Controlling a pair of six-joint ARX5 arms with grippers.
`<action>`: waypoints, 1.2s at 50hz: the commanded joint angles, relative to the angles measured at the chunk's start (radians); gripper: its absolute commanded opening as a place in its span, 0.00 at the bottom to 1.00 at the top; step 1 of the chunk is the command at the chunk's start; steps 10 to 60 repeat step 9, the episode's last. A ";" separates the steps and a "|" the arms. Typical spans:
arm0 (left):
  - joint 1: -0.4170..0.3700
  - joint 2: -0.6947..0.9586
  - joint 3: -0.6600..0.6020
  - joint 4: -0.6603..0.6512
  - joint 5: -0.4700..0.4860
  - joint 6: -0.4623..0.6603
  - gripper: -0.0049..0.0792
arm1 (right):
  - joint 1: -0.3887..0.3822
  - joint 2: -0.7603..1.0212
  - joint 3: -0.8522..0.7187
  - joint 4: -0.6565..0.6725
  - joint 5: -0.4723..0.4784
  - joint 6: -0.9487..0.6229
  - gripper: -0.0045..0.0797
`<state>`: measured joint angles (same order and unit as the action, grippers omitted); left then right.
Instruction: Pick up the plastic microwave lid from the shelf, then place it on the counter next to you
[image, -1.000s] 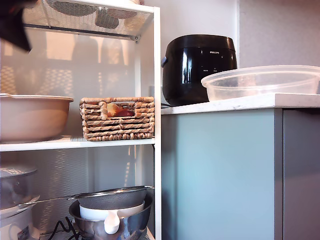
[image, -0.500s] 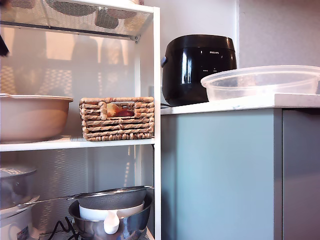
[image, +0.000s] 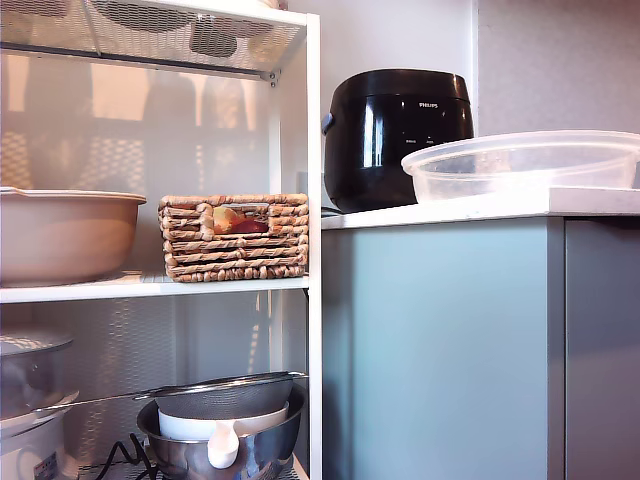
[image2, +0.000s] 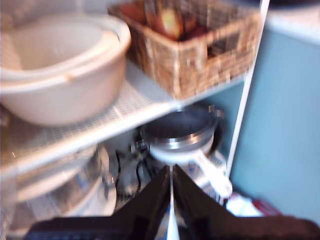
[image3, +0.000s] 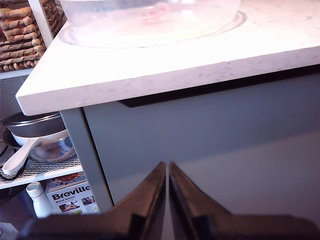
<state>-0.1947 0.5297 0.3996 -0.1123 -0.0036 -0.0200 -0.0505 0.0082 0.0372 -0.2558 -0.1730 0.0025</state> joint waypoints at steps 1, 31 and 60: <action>-0.001 -0.017 -0.035 0.010 -0.006 -0.009 0.03 | 0.003 -0.006 0.005 -0.004 0.000 0.000 0.04; -0.001 -0.062 -0.048 0.000 -0.009 -0.010 0.03 | 0.003 -0.006 0.005 -0.004 0.000 0.000 0.04; -0.001 -0.062 -0.048 0.000 -0.009 -0.010 0.03 | 0.003 -0.006 0.005 -0.004 0.000 0.000 0.04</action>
